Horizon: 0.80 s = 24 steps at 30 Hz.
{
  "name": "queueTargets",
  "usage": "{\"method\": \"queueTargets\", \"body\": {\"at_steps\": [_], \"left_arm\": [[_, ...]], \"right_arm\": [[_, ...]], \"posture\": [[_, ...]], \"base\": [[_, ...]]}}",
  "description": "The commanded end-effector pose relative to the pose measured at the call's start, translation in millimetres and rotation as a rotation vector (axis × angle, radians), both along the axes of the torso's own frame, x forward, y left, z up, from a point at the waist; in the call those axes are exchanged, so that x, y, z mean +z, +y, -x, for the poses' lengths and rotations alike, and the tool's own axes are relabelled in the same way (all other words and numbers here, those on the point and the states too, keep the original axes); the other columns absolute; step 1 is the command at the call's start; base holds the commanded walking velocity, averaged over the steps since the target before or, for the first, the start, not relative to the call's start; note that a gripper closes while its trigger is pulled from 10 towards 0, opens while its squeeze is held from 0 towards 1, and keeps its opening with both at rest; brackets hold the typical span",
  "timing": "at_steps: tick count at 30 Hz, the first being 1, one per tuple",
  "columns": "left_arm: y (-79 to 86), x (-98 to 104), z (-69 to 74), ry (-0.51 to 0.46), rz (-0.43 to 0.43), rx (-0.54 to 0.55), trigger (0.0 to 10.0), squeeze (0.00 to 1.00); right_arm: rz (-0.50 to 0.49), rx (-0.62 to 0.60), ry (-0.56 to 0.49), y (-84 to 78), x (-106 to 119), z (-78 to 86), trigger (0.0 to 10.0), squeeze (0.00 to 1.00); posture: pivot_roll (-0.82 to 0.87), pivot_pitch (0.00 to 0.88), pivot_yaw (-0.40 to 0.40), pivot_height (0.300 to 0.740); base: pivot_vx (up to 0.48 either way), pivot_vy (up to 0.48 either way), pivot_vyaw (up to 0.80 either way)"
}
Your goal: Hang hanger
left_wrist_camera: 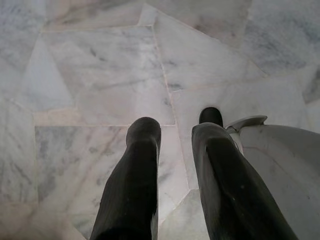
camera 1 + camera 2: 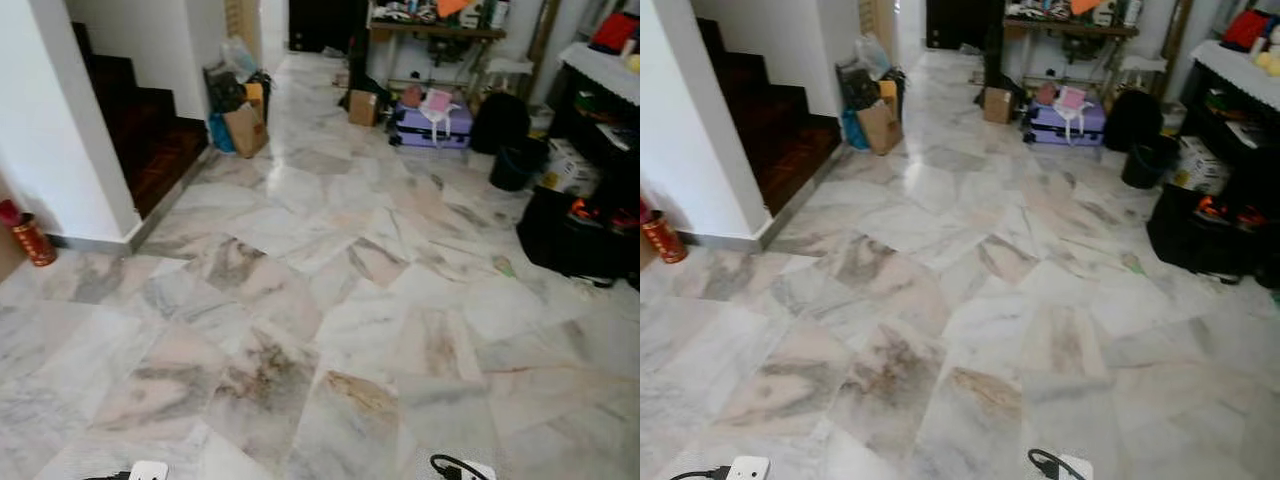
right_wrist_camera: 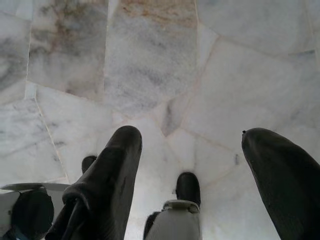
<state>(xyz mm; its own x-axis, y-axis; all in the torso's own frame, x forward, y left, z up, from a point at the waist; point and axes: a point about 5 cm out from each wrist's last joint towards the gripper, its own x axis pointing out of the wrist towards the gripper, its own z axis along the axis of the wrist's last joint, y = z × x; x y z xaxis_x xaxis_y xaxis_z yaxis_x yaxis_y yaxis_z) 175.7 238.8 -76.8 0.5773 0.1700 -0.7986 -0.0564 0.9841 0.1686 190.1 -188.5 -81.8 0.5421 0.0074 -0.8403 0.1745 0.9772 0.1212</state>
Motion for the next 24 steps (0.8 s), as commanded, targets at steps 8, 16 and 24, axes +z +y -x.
{"method": "queueTargets", "body": {"at_steps": [8,16,24], "left_arm": [[6.5,-0.3,4.0,0.006,-0.014,0.044,10.0,0.00],[4.1,-1.3,4.8,0.004,0.006,0.051,10.0,0.00],[3.8,-1.1,4.4,0.001,-0.003,0.050,10.0,0.00]], "right_arm": [[0.016,0.018,0.027,-10.2,-2.7,9.0,10.0,0.00],[0.021,0.033,0.028,-11.8,-2.5,9.0,10.0,0.00],[0.023,0.036,0.030,-13.0,-2.5,9.5,10.0,0.00]], "posture": [[0.17,0.000,-0.010,0.740],[0.17,0.000,-0.015,0.740],[0.18,0.000,-0.018,0.740]], "base": [[0.000,-0.276,-0.77],[0.000,0.000,-0.77],[0.000,0.000,-0.77]]}}
